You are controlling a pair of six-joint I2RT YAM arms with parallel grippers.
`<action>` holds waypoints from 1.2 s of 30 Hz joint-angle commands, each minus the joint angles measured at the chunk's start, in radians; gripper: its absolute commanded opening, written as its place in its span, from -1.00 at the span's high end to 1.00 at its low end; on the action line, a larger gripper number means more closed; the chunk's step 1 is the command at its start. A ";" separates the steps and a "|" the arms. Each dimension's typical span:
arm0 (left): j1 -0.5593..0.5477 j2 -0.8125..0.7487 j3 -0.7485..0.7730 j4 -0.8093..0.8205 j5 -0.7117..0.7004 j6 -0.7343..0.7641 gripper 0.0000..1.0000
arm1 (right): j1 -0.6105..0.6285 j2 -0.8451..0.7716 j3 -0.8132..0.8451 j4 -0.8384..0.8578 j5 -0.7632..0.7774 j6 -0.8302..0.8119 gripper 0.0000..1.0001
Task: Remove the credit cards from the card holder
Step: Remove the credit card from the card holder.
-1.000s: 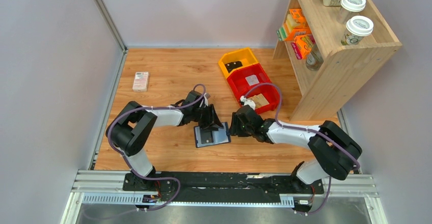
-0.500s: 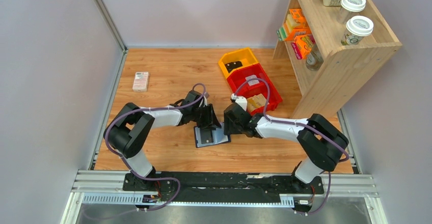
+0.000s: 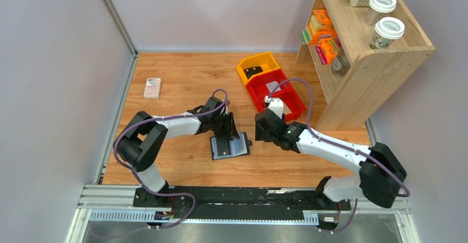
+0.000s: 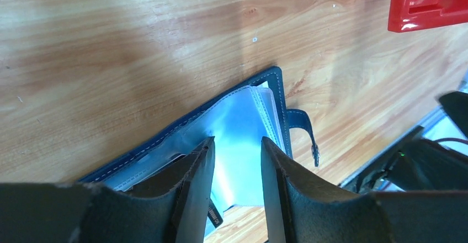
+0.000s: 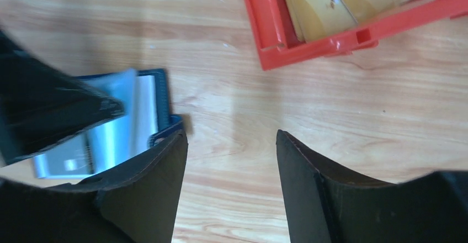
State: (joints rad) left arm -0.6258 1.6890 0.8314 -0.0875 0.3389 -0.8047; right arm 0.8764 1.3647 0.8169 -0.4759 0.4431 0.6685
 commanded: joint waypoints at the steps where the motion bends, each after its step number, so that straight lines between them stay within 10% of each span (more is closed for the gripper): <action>1: -0.043 0.046 0.050 -0.165 -0.218 0.111 0.07 | 0.001 -0.104 0.025 0.103 -0.085 -0.066 -0.27; 16: -0.170 0.086 0.224 -0.305 -0.379 0.196 0.07 | -0.001 -0.030 -0.061 0.425 -0.408 -0.030 0.03; 36: -0.199 0.103 0.273 -0.196 -0.226 0.136 -0.01 | -0.001 -0.467 -0.344 0.540 -0.196 -0.024 0.15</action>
State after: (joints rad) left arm -0.8078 1.7813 1.0706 -0.3103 0.0711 -0.6521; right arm 0.8757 0.9154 0.4858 0.0467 0.1905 0.6395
